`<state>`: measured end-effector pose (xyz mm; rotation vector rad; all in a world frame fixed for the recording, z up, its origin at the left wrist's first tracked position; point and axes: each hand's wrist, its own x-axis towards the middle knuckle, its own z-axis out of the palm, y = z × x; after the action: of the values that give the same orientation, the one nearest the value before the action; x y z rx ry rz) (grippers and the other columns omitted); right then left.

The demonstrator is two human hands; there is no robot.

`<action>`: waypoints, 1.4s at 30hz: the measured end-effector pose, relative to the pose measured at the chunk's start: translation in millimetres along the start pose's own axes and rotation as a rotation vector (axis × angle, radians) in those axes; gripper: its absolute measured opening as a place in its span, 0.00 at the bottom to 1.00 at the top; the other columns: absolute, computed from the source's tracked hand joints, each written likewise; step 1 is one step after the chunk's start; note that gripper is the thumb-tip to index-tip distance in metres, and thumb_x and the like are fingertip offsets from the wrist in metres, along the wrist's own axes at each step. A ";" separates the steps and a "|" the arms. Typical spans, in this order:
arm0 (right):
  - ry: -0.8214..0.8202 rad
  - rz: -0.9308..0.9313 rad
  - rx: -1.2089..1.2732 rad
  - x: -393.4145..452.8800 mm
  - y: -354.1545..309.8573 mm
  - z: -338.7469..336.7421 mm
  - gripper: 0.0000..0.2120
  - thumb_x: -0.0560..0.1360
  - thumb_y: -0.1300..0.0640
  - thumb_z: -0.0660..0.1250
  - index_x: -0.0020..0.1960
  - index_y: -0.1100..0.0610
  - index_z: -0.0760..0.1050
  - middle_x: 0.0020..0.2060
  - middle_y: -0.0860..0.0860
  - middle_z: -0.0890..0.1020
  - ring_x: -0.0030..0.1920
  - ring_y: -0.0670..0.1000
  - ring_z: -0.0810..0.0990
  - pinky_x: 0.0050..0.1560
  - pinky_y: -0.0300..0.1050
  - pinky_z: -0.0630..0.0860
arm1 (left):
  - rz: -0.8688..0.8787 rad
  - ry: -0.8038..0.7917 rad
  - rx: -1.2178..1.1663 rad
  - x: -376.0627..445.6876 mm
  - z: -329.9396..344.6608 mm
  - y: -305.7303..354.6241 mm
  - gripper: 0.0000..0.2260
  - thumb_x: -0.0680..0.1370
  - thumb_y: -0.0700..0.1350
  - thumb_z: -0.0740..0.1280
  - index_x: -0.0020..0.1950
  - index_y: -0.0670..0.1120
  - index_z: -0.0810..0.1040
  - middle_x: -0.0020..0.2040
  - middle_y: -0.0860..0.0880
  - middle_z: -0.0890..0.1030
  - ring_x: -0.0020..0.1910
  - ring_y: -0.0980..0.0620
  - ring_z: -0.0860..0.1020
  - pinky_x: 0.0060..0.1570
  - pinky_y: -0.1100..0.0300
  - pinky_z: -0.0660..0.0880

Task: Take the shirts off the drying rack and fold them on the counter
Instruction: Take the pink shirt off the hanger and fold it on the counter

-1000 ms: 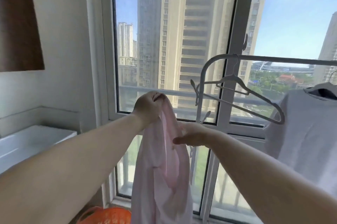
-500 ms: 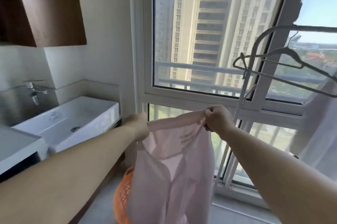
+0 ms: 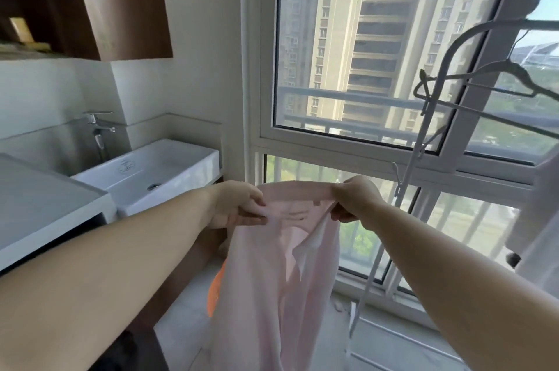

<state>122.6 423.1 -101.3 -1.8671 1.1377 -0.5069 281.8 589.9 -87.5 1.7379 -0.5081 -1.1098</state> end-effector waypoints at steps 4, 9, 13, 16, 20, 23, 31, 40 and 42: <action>-0.130 -0.022 0.063 1.5 6.1 -6.8 0.07 0.71 0.66 0.63 0.43 0.66 0.79 0.40 0.63 0.84 0.39 0.57 0.84 0.48 0.52 0.82 | 0.112 0.124 0.340 -7.0 0.4 -10.1 0.10 0.73 0.27 0.64 0.35 0.40 0.74 0.41 0.39 0.82 0.42 0.45 0.83 0.43 0.57 0.81; -0.130 -0.193 -0.158 -3.8 15.7 -0.3 0.02 0.70 0.65 0.69 0.40 0.61 0.78 0.32 0.54 0.81 0.36 0.54 0.80 0.39 0.44 0.79 | 0.275 0.330 0.870 -19.9 -8.7 -26.7 0.08 0.71 0.48 0.74 0.37 0.49 0.76 0.40 0.50 0.79 0.39 0.50 0.77 0.44 0.58 0.74; -0.189 -0.277 -0.011 -8.6 17.3 7.3 0.09 0.73 0.57 0.71 0.52 0.57 0.77 0.44 0.51 0.79 0.45 0.52 0.77 0.41 0.42 0.71 | 0.384 0.400 0.906 -36.9 -16.5 -35.0 0.12 0.72 0.52 0.72 0.47 0.44 0.79 0.45 0.48 0.81 0.47 0.49 0.78 0.47 0.56 0.74; -0.297 -0.311 0.054 -12.6 7.1 12.7 0.12 0.76 0.52 0.67 0.58 0.57 0.74 0.52 0.55 0.80 0.52 0.56 0.79 0.52 0.50 0.75 | 0.483 0.428 0.705 -45.6 -20.1 -33.9 0.11 0.73 0.49 0.72 0.47 0.42 0.81 0.46 0.45 0.82 0.47 0.48 0.80 0.49 0.53 0.76; -0.211 -0.475 -0.078 -22.7 -16.1 26.4 0.11 0.80 0.53 0.61 0.57 0.60 0.70 0.48 0.57 0.78 0.48 0.58 0.77 0.49 0.51 0.74 | 0.519 0.448 0.696 -52.2 -44.2 -34.6 0.13 0.74 0.55 0.69 0.44 0.44 0.79 0.44 0.45 0.83 0.46 0.44 0.80 0.48 0.49 0.78; -0.148 -0.580 -0.201 -28.5 -28.4 41.2 0.10 0.81 0.53 0.59 0.55 0.60 0.68 0.43 0.55 0.75 0.44 0.56 0.73 0.41 0.46 0.68 | 0.497 0.478 0.895 -60.4 -70.1 -39.4 0.13 0.74 0.62 0.66 0.44 0.53 0.73 0.46 0.50 0.80 0.47 0.47 0.78 0.48 0.55 0.75; -0.117 -0.527 -0.488 -33.3 -74.4 86.4 0.21 0.71 0.39 0.70 0.35 0.55 0.71 0.29 0.50 0.71 0.30 0.50 0.69 0.31 0.43 0.63 | 0.310 0.293 1.064 -64.6 -165.7 -48.8 0.16 0.70 0.63 0.70 0.41 0.51 0.77 0.41 0.53 0.79 0.44 0.51 0.76 0.45 0.60 0.72; -0.142 -0.238 -0.086 -31.1 -88.3 140.5 0.30 0.73 0.33 0.60 0.46 0.61 0.79 0.46 0.63 0.82 0.39 0.59 0.80 0.42 0.49 0.75 | 0.495 0.205 0.457 -44.1 -215.0 -61.8 0.11 0.77 0.53 0.68 0.39 0.48 0.80 0.34 0.56 0.80 0.36 0.54 0.78 0.41 0.61 0.75; -0.108 -0.219 -0.081 -31.0 -85.7 151.5 0.34 0.69 0.30 0.58 0.46 0.62 0.77 0.46 0.64 0.82 0.44 0.65 0.82 0.47 0.58 0.78 | 0.574 0.266 0.574 -37.6 -213.8 -61.1 0.15 0.77 0.55 0.65 0.37 0.45 0.78 0.29 0.55 0.76 0.31 0.54 0.73 0.38 0.58 0.72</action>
<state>256.9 537.9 -108.8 -2.0771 0.8996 -0.4808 437.3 752.8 -101.6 1.9913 -1.1473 -0.3277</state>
